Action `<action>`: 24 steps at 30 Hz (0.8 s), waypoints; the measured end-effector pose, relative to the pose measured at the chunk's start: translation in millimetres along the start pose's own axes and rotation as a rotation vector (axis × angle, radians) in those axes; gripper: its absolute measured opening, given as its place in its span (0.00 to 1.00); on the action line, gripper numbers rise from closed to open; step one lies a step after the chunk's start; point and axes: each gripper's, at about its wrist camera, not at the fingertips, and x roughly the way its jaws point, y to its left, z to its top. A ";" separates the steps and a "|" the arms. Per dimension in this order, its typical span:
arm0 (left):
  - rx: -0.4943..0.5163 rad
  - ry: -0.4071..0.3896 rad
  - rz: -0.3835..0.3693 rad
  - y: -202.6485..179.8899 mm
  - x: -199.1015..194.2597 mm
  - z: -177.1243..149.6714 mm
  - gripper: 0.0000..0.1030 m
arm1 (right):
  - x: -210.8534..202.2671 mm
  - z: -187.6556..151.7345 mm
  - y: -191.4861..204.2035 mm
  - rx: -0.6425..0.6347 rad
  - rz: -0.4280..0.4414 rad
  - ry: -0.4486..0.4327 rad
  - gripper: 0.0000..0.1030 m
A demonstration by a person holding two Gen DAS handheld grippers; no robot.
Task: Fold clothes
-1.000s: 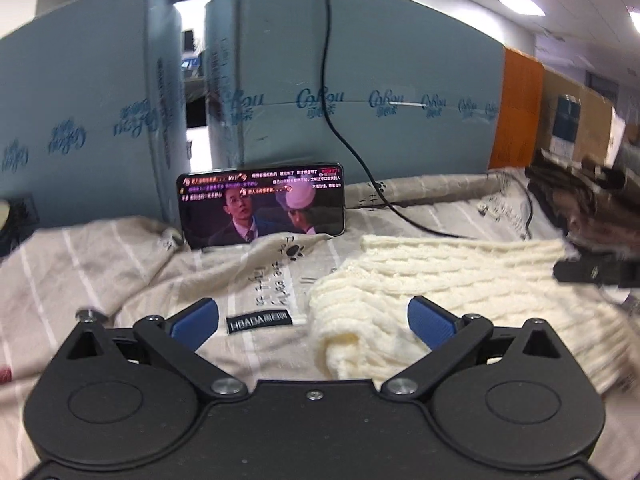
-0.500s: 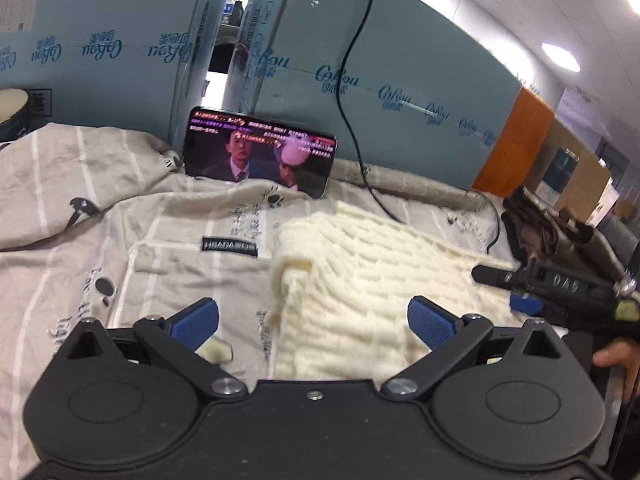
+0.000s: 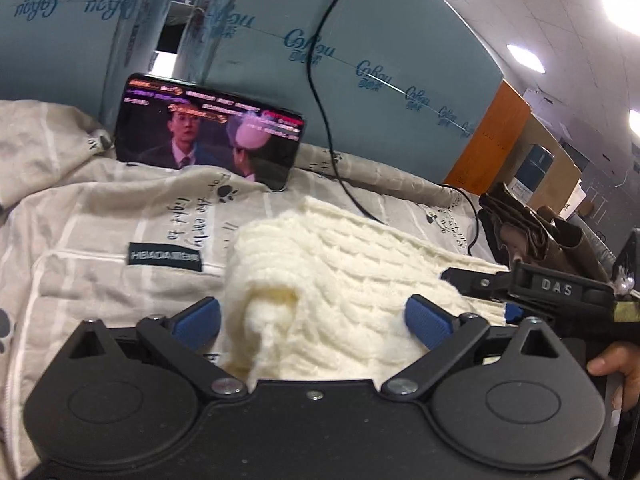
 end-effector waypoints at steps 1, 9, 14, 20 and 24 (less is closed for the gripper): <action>-0.002 -0.004 -0.001 -1.2 0.6 -0.6 0.88 | 0.5 0.5 1.3 -0.001 -0.001 -0.001 0.75; -0.002 -0.051 -0.034 2.0 -0.7 -7.5 0.77 | -4.2 -2.4 2.3 0.076 0.044 -0.010 0.38; -0.023 -0.088 -0.061 8.8 -6.4 -8.1 0.47 | -15.6 -5.0 8.6 0.105 0.075 -0.045 0.22; -0.026 -0.141 -0.167 8.1 -30.6 -3.4 0.36 | -55.2 -1.3 31.1 0.072 0.116 -0.145 0.21; -0.038 -0.220 -0.219 7.3 -61.2 3.0 0.36 | -90.8 2.5 56.0 0.031 0.163 -0.226 0.21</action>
